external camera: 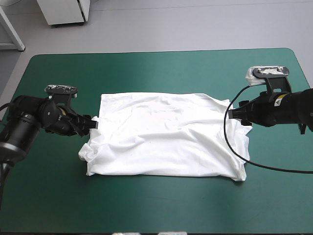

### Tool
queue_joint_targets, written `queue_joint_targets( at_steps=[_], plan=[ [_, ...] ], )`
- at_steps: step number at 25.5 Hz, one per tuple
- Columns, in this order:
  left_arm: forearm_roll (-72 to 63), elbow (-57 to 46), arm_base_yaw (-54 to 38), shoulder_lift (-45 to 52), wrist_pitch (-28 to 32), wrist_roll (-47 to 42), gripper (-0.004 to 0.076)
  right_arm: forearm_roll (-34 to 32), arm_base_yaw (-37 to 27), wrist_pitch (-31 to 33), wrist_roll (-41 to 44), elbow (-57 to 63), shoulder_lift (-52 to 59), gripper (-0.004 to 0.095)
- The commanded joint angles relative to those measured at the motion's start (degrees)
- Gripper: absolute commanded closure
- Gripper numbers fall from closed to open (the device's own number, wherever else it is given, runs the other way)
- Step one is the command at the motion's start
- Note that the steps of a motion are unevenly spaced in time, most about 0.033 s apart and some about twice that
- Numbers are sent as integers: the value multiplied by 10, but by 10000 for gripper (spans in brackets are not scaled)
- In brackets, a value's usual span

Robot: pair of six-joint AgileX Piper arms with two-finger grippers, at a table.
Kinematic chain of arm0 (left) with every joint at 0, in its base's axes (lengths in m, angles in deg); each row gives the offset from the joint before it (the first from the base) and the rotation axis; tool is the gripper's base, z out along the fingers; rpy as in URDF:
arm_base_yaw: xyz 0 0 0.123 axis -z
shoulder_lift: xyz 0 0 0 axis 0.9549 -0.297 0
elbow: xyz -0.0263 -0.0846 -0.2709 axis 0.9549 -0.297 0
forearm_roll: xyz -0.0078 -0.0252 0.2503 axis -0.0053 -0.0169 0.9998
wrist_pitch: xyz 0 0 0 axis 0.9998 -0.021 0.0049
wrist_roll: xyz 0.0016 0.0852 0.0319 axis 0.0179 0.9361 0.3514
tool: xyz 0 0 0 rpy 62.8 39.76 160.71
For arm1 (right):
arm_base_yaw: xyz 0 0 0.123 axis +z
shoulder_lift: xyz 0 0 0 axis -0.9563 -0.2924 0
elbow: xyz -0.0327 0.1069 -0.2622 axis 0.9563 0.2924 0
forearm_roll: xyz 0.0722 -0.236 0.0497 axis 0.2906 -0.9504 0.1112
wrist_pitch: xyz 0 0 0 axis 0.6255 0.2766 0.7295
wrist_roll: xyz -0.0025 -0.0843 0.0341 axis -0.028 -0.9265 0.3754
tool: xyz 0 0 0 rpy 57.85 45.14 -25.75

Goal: Fold the cloth

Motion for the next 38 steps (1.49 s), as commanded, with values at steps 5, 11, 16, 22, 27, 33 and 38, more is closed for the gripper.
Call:
queue_joint_targets(
  at_steps=[5, 11, 16, 22, 27, 33, 38],
  plan=[
    [-74, 18, -60, -78, 79, 21, 244, -17, -3, -4, 1, -18, 12, 417],
    [-62, 18, -62, -131, 104, 28, 249, -19, -3, -4, 1, -18, 12, 418],
    [-64, 18, -63, -185, 132, 27, 249, -19, -3, -4, 1, -18, 12, 422],
    [-64, 18, -63, -227, 183, 7, 356, -28, -3, -4, 2, -18, 12, 422],
    [-64, 18, -63, -251, 184, 7, 493, -36, -3, -4, 2, -18, 12, 422],
    [-65, 18, -63, -258, 179, 7, 519, -36, -3, -4, 2, -18, 12, 439],
    [-65, 22, -63, -254, 171, 15, 722, -36, -3, -4, 2, -18, 12, 469]
  ],
)
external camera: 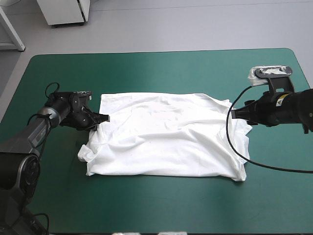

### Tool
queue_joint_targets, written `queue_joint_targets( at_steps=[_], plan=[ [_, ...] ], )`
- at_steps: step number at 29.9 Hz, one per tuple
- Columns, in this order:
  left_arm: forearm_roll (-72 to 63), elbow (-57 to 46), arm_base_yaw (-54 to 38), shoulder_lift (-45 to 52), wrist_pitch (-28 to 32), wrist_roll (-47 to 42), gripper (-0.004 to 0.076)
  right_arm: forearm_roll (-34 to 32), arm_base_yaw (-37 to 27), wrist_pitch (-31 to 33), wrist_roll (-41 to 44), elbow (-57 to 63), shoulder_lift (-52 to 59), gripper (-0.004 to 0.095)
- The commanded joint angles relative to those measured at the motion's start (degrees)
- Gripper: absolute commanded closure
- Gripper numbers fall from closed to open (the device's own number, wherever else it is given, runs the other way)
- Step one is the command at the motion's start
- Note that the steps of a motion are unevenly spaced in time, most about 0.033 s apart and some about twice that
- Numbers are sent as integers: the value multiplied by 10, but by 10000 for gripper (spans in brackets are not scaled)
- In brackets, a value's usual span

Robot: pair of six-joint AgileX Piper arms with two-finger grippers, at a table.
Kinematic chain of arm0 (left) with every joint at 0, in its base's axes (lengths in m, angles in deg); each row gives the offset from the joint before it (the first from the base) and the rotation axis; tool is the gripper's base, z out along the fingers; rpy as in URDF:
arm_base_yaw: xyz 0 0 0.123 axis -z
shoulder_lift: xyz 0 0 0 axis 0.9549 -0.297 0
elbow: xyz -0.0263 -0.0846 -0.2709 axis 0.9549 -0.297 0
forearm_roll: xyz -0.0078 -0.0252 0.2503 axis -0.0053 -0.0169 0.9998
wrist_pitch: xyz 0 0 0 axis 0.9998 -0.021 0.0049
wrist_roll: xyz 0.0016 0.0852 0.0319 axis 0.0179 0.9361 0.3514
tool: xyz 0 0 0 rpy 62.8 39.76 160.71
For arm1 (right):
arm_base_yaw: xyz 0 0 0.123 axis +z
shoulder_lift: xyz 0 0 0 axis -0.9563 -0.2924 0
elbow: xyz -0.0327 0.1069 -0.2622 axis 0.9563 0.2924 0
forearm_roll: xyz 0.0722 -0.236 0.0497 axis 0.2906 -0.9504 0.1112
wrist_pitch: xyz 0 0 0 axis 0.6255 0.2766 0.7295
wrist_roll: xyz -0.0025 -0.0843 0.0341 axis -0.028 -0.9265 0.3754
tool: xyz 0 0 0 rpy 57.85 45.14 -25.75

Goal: Fold the cloth

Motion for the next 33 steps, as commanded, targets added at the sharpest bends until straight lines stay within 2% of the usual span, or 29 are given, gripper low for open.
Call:
queue_joint_targets(
  at_steps=[1, 10, 19, 26, 33],
  plan=[
    [0, 16, 0, 22, -7, 7, 729, -2, -3, -4, -2, -18, 12, 469],
    [-2, 67, 3, 78, -15, 7, 733, -2, -3, -4, -2, -18, 12, 507],
    [-72, 95, 80, 91, -20, 35, 733, -2, -3, -4, -2, -18, 12, 517],
    [-72, 95, 176, 65, 7, 35, 733, -2, -3, -4, -2, -18, 12, 517],
    [-74, 95, 194, 1, -10, 35, 733, -2, -3, -4, -2, -18, 12, 517]
  ],
)
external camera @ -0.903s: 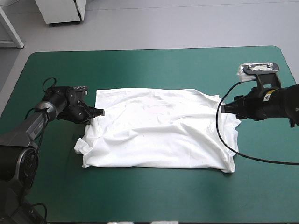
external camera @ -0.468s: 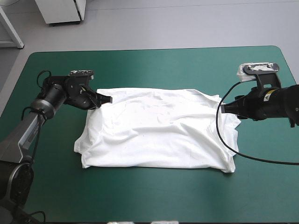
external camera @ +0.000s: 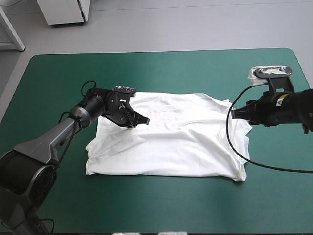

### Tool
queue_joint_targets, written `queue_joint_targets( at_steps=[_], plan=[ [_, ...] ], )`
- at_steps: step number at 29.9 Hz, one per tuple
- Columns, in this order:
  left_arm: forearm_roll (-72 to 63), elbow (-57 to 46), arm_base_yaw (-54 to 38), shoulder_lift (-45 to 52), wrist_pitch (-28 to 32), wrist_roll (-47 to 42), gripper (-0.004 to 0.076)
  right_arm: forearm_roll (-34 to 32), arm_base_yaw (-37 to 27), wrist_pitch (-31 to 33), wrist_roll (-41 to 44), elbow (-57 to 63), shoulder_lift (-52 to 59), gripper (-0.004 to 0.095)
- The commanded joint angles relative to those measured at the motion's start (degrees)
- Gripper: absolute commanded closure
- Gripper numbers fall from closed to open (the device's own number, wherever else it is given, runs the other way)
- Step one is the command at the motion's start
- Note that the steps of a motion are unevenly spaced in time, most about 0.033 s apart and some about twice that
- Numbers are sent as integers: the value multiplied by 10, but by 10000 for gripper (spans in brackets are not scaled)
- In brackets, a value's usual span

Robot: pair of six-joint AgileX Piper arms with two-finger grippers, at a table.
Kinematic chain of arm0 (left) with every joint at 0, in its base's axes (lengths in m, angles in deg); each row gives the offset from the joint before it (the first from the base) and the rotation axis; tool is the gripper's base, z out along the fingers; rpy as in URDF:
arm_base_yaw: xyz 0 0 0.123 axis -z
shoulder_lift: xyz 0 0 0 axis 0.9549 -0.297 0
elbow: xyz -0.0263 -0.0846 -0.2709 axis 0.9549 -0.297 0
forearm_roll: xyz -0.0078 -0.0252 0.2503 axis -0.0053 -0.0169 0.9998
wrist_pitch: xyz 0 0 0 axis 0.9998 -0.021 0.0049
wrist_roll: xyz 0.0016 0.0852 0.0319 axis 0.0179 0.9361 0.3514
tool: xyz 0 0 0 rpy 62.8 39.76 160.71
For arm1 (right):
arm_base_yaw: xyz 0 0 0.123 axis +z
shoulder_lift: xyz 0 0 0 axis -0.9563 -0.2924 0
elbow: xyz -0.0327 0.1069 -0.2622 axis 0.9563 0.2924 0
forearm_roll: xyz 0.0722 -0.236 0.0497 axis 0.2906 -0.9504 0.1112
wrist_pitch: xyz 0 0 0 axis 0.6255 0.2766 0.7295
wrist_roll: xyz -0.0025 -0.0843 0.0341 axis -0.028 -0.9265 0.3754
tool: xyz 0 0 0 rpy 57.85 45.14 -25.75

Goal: Fold the cloth

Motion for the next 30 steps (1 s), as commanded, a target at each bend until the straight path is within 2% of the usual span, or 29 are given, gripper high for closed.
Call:
queue_joint_targets(
  at_steps=[1, 5, 7, 10, 15, 17, 26, 30],
  plan=[
    [-9, 18, 3, 2, 5, -2, 733, -2, -3, -4, -2, -18, 12, 517],
    [4, 18, 3, -8, 5, 8, 722, -11, -3, -4, 13, -18, 12, 517],
    [6, 19, 3, -8, 4, 34, 672, -13, -3, -4, 13, -18, 12, 514],
    [3, 19, 3, -8, -12, 57, 539, -6, -3, -4, 13, -18, 12, 505],
    [-5, 19, 3, -7, -47, 54, 240, -6, -3, -4, 13, -18, 8, 505],
    [-8, 19, 3, 0, -49, 53, 178, -7, -3, -4, 21, -18, 0, 505],
    [24, 19, 3, 95, -44, 29, 172, -39, -4, -5, 29, -18, -83, 505],
    [65, 19, 3, 144, -45, 20, 172, -20, -53, -11, 26, -18, -127, 497]
  ],
)
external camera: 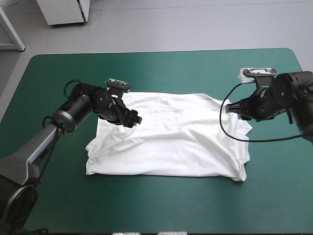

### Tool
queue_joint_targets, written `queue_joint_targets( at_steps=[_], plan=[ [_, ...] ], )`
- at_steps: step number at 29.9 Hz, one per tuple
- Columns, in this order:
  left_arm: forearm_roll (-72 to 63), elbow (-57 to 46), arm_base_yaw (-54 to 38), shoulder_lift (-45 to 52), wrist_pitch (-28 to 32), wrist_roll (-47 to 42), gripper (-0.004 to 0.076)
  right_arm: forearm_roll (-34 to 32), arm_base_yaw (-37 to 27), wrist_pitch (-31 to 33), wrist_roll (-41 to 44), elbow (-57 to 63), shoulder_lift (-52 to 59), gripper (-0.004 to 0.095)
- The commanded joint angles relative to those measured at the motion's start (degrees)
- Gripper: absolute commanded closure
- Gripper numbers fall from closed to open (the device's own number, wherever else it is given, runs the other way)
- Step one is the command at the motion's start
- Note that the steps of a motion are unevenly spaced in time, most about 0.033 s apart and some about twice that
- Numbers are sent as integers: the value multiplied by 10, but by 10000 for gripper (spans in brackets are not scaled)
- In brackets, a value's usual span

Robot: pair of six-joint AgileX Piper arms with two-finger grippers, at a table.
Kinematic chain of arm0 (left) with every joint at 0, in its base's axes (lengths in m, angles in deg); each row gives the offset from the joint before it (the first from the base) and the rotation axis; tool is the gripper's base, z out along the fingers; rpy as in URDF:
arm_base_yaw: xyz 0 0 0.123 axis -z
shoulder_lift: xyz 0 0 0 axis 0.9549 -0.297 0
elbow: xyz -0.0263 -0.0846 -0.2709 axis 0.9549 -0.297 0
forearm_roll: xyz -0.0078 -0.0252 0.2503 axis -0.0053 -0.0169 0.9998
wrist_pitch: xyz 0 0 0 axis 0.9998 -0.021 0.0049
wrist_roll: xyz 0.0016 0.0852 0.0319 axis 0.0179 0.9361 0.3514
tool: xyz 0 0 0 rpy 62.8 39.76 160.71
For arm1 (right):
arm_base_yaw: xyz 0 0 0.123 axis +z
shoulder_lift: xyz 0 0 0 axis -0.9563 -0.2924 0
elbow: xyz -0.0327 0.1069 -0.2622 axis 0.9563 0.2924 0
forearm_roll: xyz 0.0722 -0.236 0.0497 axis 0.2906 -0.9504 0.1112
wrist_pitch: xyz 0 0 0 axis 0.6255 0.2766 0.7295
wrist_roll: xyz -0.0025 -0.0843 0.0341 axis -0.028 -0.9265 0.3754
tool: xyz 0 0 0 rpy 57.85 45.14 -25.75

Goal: Fold the cloth

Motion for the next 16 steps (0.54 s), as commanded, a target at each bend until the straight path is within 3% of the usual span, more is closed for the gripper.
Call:
queue_joint_targets(
  at_steps=[1, 5, 16],
  plan=[
    [32, 16, 3, 64, 10, -12, 174, 23, -54, -13, -15, -18, -21, 488],
    [79, 16, 3, 85, 9, -25, 178, 30, -104, -32, -39, -18, -59, 446],
    [91, 16, -10, 86, 3, -81, 178, 18, -105, -112, -43, 21, -152, 418]
  ],
)
